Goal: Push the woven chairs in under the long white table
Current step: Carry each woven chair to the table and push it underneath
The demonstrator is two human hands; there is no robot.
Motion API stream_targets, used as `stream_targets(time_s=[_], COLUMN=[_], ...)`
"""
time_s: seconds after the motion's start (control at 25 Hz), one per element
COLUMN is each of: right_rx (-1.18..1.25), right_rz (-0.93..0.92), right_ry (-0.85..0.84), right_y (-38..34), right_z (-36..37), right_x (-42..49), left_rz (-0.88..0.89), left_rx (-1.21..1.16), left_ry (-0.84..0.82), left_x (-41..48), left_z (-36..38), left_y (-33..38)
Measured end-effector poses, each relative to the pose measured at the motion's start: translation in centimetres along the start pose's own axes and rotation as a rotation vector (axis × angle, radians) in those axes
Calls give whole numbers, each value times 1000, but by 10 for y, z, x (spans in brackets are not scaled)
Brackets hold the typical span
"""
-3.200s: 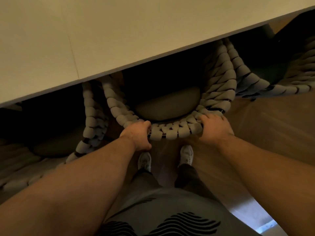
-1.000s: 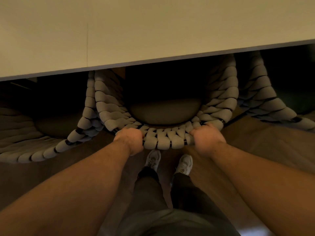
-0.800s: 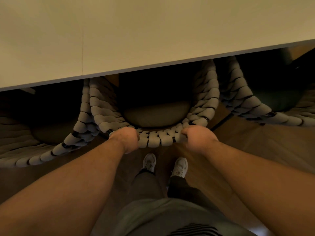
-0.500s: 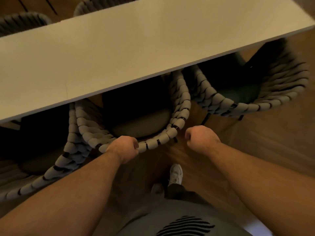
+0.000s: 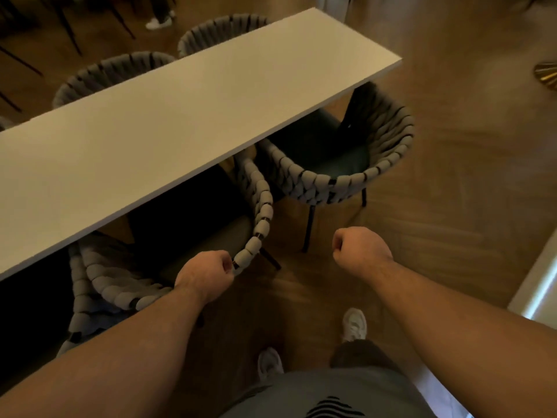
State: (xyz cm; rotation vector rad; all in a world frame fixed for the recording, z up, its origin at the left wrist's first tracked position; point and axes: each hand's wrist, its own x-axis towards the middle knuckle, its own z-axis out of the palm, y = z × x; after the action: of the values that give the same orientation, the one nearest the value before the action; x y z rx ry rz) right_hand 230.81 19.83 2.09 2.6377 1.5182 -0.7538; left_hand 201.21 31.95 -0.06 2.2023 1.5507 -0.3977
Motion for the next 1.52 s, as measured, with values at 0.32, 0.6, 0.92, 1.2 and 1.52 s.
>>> stream_targets(time_s=[0.32,0.6,0.92,1.2,1.52], right_rx=[-8,-88,-175,-302,-471], right_rz=[25,-40,-156,-225,-361], right_ry=[51,9,-53,-110,-226], right_y=[125,235,242,225,261], right_z=[-68,-123,-133,-139,-141], right_x=[30,81,185,287,396], left_rz=[98,83,-3,32,-72], left_rx=[-71,-139,-135,-132,-72], left_ry=[-10,20,-36,-200,-440], left_x=[45,78,151,254,322], left_z=[-12,3,-7,-22,3], left_y=[151,278,302,321,368])
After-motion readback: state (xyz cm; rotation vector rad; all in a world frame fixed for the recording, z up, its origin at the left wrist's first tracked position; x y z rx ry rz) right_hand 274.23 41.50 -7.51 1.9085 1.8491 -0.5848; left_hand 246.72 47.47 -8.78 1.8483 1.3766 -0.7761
